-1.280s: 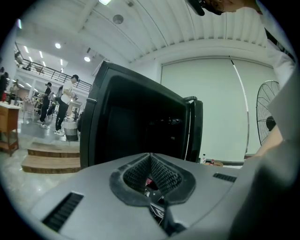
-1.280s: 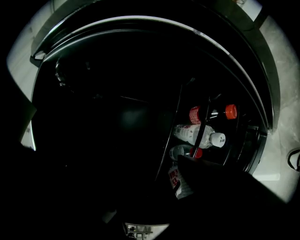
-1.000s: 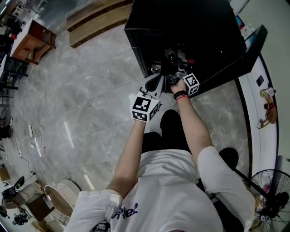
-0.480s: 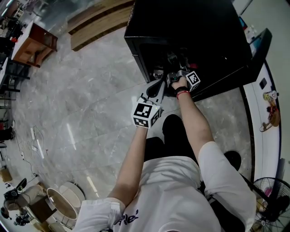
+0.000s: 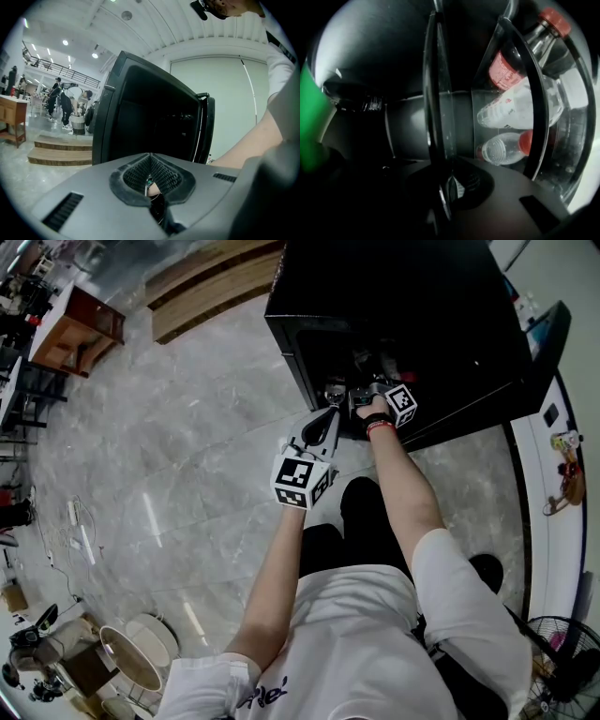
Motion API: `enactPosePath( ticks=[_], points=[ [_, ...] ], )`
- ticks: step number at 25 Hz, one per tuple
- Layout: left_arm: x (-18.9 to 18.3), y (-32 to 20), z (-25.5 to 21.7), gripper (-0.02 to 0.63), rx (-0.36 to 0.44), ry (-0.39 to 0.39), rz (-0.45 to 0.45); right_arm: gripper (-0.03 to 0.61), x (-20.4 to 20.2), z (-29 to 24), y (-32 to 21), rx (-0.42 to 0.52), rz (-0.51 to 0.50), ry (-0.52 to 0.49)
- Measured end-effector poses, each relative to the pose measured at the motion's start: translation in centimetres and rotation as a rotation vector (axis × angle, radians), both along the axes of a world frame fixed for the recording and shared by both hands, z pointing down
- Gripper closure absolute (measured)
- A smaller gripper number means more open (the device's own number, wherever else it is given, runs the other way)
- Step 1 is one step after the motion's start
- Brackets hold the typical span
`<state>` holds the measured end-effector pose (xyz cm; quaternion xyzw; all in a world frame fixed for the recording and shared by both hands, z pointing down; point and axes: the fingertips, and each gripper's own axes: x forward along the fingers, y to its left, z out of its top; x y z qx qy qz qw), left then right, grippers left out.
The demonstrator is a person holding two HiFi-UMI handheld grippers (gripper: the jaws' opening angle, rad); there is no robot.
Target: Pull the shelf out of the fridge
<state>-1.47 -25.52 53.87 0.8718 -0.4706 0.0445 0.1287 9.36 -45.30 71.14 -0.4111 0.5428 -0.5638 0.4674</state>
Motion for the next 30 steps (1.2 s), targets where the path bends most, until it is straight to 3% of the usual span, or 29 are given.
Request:
enactPosePath(
  ticks=[8,30],
  points=[
    [-0.4,0.5,0.0,0.597,-0.013,0.011,-0.011,0.552,0.0,0.1,0.3,-0.077,0.01,0.078],
    [-1.3,2.5,-0.9,0.597,-0.027,0.034,-0.01,0.552,-0.3,0.1,4.3,-0.108,0.045,0.064]
  ],
)
